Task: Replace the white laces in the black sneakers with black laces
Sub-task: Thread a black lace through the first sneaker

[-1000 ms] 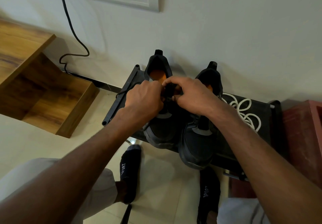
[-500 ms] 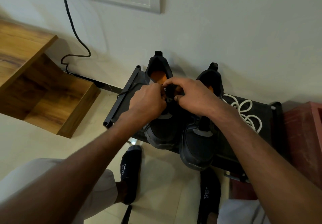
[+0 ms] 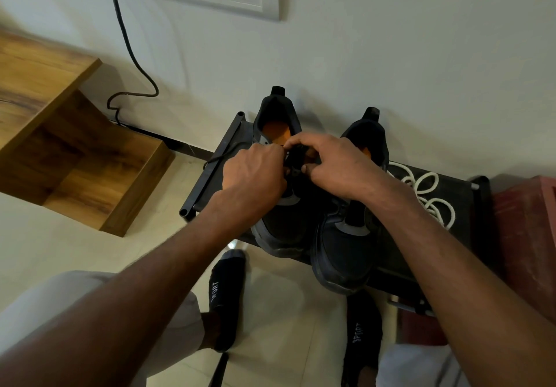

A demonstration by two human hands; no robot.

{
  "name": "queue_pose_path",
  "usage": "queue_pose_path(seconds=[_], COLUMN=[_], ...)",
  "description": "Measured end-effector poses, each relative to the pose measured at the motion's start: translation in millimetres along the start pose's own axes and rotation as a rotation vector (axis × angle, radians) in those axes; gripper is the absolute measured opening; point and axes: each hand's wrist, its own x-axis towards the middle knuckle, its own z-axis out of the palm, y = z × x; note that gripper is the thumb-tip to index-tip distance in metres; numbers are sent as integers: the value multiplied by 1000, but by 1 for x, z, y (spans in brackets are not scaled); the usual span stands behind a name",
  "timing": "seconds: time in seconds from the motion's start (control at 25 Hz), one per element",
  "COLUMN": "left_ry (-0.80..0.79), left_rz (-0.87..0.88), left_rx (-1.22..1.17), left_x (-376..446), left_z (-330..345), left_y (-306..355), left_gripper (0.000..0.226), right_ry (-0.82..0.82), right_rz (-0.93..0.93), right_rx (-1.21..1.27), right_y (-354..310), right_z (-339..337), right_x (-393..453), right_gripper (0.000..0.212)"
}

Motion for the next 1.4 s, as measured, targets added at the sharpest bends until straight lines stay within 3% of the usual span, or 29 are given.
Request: queue_pose_path(seconds=[0.36, 0.6, 0.76, 0.88, 0.96, 1.04, 1.12, 1.16, 1.2, 1.28, 1.36, 1.4], left_ry=[-125, -18, 24, 63, 40, -9, -37, -35, -34, -24, -21, -24], left_rz=[-17, 141, 84, 97, 109, 123, 133, 131, 126, 117, 110, 109], left_rx=[-381, -279, -312, -272, -241, -248, -266, -272, -275, -278, -282, -287], left_x=[6, 10, 18, 20, 21, 21, 21, 21, 21, 22, 22, 22], left_z=[1, -17, -24, -22, -20, -20, -20, -21, -23, -26, -29, -29], left_y=[-1, -12, -24, -30, -31, -33, -32, -31, -31, -29, -28, -28], left_gripper=[8, 12, 18, 19, 20, 19, 20, 21, 22, 24, 25, 25], right_ry=[15, 66, 114, 86, 138, 241, 229, 228, 257, 290, 106, 25], right_rz=[20, 108, 57, 139, 191, 118, -60, -86, -37, 114, 127, 116], right_rx=[31, -95, -118, -126, 86, 715, 1422, 1531, 1415, 620, -103, -246], right_y=[-1, -3, -8, -8, -9, -15, -17, -18, -18, -14, -11, -10], right_z=[-1, 5, 8, 5, -2, -20, -42, -47, -45, -28, -2, 7], right_x=[0, 0, -1, 0, 0, -3, -9, -10, -11, -7, -4, -4], right_gripper=[54, 11, 5, 7, 10, 14, 14, 13, 9, 21, 31, 28])
